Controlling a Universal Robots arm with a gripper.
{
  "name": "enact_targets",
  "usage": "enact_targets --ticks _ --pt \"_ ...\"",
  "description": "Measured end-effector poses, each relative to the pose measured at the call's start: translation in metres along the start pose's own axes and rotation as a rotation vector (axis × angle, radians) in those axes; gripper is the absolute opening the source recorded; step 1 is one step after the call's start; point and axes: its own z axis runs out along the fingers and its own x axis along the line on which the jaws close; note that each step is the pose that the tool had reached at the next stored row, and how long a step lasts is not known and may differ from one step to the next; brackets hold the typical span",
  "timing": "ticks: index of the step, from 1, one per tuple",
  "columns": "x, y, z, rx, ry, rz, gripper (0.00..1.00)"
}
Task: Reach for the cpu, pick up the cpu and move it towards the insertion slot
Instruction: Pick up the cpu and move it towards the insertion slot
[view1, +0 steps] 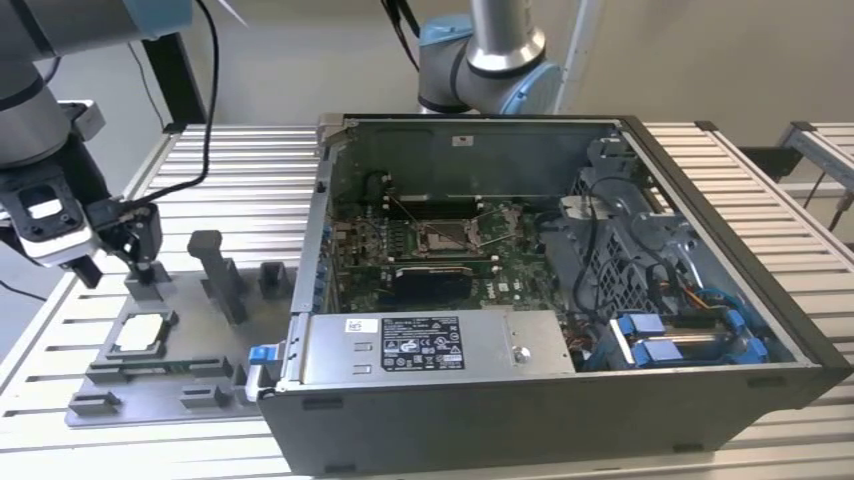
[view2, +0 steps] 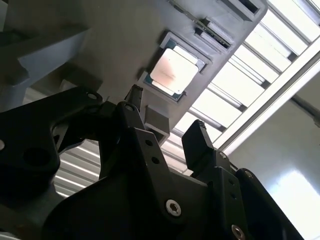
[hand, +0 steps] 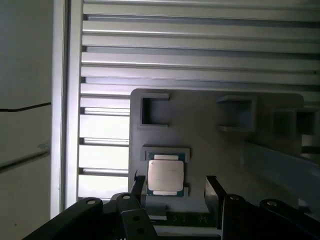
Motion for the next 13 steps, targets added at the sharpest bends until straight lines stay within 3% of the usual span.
enact_targets --ticks 13 --pt "0.0017 -0.0122 0.0152 -0.0001 -0.0002 0.000 1.00"
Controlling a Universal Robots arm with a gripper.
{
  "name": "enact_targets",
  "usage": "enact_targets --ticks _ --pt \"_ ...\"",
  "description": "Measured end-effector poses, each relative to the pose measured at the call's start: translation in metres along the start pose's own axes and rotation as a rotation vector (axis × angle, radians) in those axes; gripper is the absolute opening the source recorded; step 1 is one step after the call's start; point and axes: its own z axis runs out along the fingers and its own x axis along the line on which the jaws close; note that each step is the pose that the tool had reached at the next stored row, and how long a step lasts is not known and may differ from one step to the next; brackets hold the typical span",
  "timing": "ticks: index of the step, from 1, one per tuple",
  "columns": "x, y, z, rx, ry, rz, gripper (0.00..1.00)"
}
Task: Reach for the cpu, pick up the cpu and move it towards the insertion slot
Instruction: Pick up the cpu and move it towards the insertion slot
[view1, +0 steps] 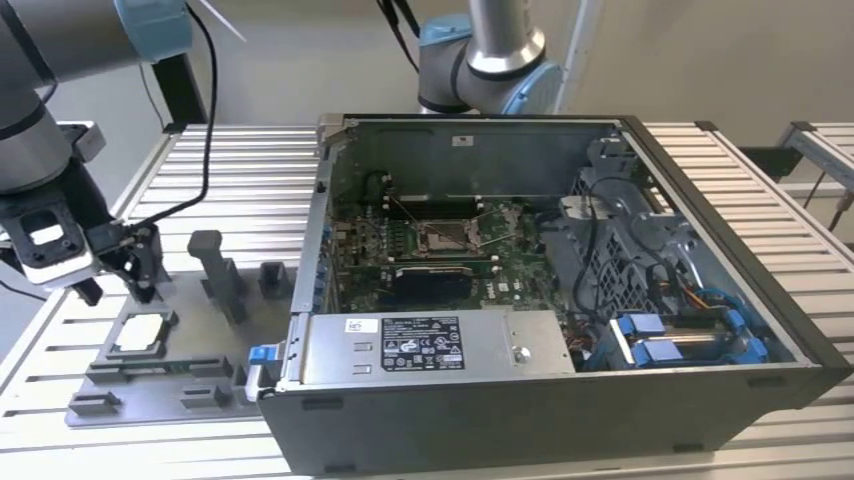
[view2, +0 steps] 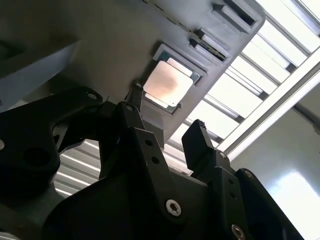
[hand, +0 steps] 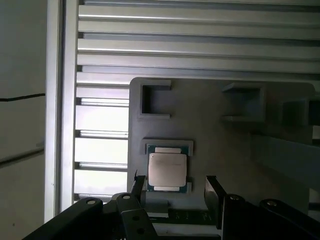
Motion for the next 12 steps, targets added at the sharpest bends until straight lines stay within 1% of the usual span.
enact_targets --ticks 5,12 --pt "0.0014 -0.0012 0.0061 0.0000 -0.0001 0.000 1.00" --pt "0.0020 -0.0016 0.0182 0.0001 0.0000 0.000 1.00"
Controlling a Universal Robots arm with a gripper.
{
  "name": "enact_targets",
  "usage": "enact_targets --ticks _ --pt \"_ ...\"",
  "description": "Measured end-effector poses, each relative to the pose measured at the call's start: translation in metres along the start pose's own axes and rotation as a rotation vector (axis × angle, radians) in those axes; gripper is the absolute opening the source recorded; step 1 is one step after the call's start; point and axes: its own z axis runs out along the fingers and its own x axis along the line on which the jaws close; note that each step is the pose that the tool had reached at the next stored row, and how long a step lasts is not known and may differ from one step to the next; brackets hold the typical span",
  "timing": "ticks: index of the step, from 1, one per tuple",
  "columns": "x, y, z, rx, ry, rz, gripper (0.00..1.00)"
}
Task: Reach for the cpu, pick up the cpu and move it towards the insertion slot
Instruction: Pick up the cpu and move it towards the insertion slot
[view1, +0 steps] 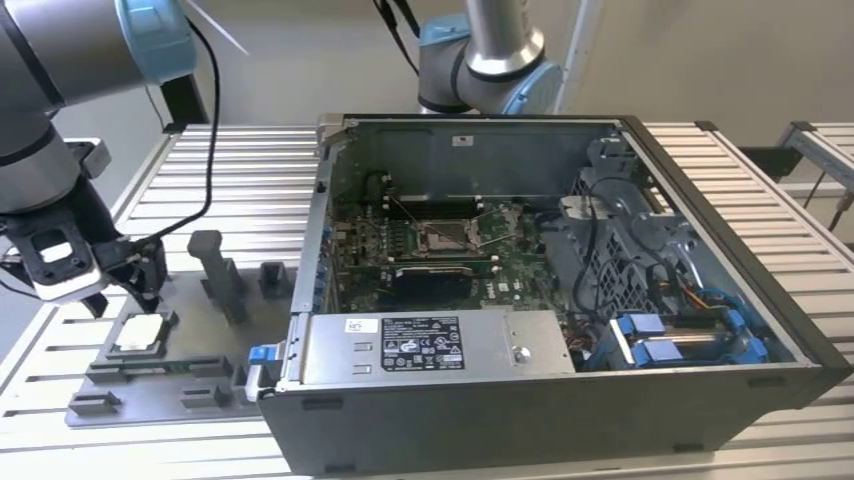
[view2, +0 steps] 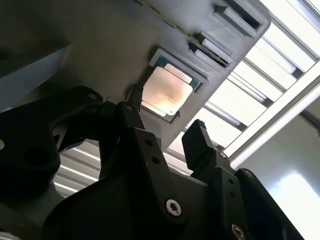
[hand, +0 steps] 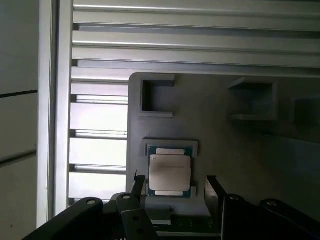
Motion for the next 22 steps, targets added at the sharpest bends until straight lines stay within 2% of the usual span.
enact_targets --ticks 7,12,22 --pt "0.0002 -0.0004 0.0106 -0.0001 -0.0001 0.000 1.00" --pt "0.0025 -0.0005 0.0150 -0.0001 -0.0010 -0.002 1.00" --pt "0.0029 -0.0009 0.0275 0.0000 -0.0008 -0.006 1.00"
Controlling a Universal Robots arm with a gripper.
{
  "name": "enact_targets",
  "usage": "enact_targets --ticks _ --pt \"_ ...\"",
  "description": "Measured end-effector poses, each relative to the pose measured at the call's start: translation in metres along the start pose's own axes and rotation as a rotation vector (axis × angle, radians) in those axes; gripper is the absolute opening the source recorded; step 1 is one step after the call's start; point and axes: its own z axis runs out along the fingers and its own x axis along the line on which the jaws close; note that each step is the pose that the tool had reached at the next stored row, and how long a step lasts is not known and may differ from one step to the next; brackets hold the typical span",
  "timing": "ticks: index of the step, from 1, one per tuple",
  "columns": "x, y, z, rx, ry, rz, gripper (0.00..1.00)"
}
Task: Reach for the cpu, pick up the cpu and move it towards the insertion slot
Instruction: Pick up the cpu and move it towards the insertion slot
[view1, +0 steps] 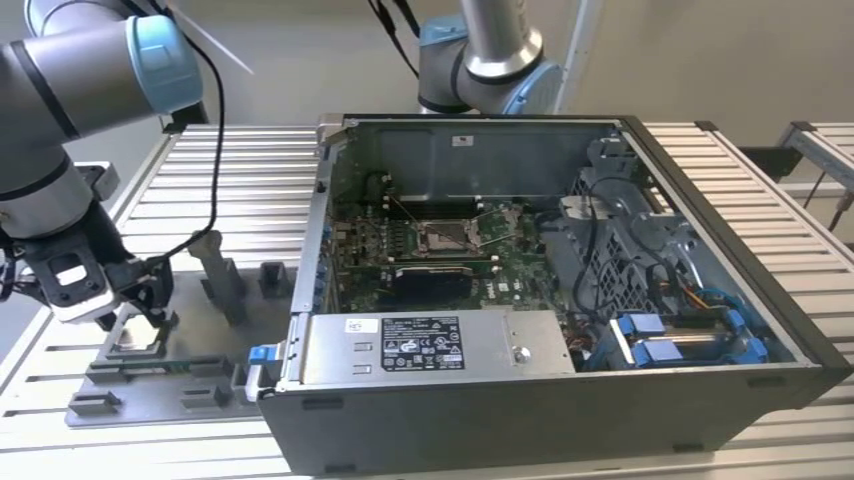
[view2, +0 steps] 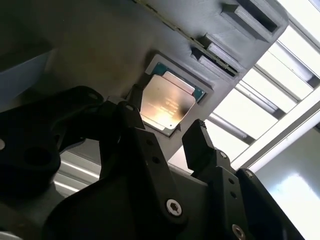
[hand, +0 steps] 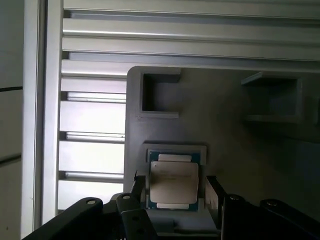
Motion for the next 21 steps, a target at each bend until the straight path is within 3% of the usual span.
enact_targets --ticks 21 --pt "0.0006 -0.0006 0.0159 0.0001 -0.0005 -0.024 1.00"
